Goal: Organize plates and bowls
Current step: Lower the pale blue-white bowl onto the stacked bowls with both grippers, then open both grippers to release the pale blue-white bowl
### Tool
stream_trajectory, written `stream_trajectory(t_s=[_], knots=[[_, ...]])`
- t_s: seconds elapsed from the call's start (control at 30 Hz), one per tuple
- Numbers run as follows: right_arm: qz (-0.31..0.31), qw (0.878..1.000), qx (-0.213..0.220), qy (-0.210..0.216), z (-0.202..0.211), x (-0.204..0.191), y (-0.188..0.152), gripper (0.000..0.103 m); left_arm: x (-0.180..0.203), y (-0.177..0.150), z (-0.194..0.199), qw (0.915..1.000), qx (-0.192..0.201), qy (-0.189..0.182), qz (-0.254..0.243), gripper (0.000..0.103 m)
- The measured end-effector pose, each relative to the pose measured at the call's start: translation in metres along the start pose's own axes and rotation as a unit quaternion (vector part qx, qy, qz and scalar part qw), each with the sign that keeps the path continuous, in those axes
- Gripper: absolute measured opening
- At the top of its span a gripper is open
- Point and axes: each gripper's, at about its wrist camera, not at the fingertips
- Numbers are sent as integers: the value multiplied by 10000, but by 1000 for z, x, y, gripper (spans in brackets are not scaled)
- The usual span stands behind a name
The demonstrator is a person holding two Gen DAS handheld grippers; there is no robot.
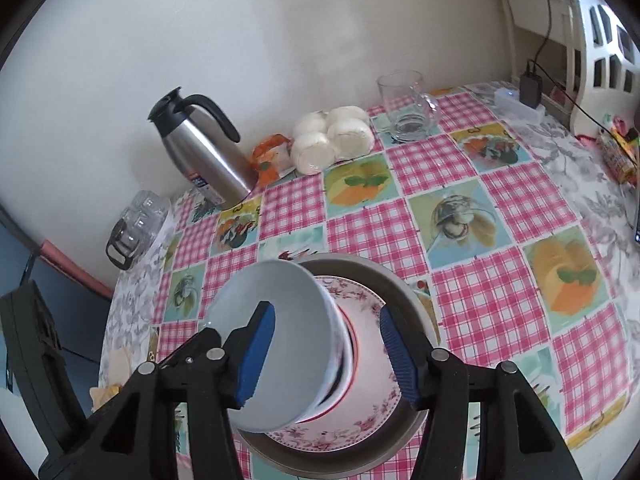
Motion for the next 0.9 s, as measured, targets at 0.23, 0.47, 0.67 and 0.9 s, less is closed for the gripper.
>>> stream_trajectory(t_s=[0.23,0.47,0.67,0.9], knots=[[-174,9994,-163,-266,-15,16,2,59,0,1,2,10000,25,-30,30,11],[-36,9996,-179,-224,-13,14,-1,59,5,0,19,9997,243,-101,-4,11],[199,9996,19,-203,-1,7,-9,61,1,-8,34,9989,458,-44,75,48],[428,9985,327,-71,12,7,-25,81,-8,-24,41,9974,591,396,113,83]])
Point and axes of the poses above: each gripper's, at about its wrist camera, not at the fingertips, and z roughly against the way its jaws point, x to its right, y to its top, and after that the axes turned 10 degrees about -z, right-handed
